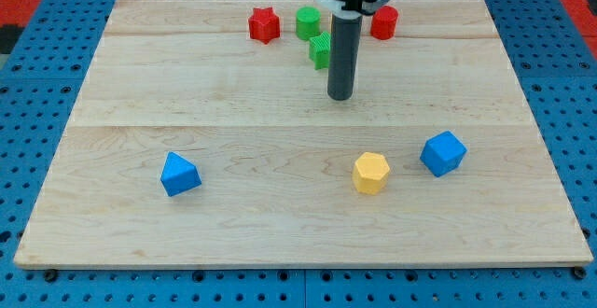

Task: Push the blue cube at the bottom of the green star

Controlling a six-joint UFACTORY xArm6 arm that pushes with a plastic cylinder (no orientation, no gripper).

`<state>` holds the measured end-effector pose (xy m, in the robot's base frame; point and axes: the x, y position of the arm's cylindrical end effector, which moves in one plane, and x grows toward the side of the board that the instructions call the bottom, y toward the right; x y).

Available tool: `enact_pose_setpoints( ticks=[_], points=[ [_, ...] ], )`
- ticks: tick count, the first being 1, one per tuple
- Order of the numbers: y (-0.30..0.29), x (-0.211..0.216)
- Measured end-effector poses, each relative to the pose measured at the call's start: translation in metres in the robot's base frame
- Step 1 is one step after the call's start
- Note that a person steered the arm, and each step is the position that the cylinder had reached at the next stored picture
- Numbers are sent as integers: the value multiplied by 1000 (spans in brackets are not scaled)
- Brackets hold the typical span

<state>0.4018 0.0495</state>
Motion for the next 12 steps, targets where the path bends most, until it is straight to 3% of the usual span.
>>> enact_pose_setpoints(
  ticks=[2, 6, 7, 9, 12],
  points=[
    [37, 11],
    [211, 90],
    [210, 115],
    [150, 69],
    [84, 101]
  ],
)
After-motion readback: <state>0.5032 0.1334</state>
